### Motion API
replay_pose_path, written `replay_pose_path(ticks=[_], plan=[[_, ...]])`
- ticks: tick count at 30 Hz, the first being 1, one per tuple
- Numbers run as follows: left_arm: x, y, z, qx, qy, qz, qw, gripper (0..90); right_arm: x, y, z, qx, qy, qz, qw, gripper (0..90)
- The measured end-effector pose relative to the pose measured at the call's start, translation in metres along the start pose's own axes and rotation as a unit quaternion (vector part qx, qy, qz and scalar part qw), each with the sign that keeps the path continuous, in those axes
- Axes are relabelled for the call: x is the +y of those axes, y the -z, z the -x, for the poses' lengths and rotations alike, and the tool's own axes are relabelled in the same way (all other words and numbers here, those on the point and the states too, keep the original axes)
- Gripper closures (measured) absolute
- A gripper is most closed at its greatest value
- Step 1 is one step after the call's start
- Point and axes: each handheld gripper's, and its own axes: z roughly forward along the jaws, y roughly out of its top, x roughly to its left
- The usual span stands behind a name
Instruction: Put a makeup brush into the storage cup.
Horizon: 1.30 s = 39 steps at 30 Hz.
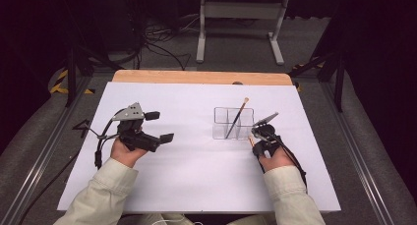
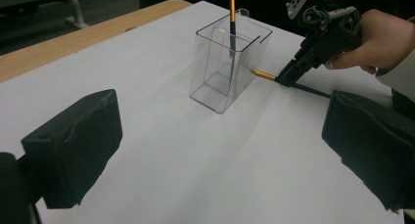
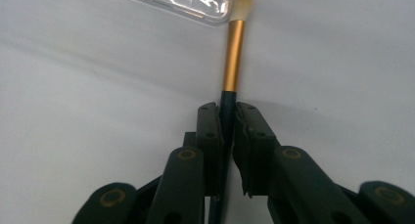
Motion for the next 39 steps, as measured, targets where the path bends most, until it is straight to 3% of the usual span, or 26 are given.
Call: replay_pose_path(ticks=[3, 12, 19, 31, 38, 39], plan=[[0.0, 0.0, 0.0, 0.0, 0.002, 0.001, 1.0, 2.2, 0.001, 0.0, 0.003, 0.006, -0.003, -0.009, 0.9999, 82.6], [0.0, 0.0, 0.0, -0.001, 0.002, 0.001, 1.0, 2.2, 0.004, 0.002, 0.001, -0.007, 0.01, -0.033, 0.9994, 83.2], [0.0, -0.001, 0.0, -0.002, 0.003, -0.002, 1.0, 2.2, 0.001, 0.01, 0.004, -0.008, 0.008, -0.033, 0.9994, 83.2], [-0.003, 0.003, 0.001, -0.005, 0.001, 0.0, 1.0, 2.0, -0.007, 0.052, 0.008, -0.009, 0.019, 0.033, 0.9992, 83.2], [-0.006, 0.007, 0.0, -0.002, 0.006, 0.003, 1.0, 2.0, -0.01, 0.072, 0.009, 0.009, 0.025, 0.08, 0.9965, 83.2], [-0.007, 0.008, 0.0, 0.0, 0.006, 0.005, 1.0, 1.9, -0.012, 0.077, 0.009, 0.015, 0.031, 0.098, 0.9946, 83.2]])
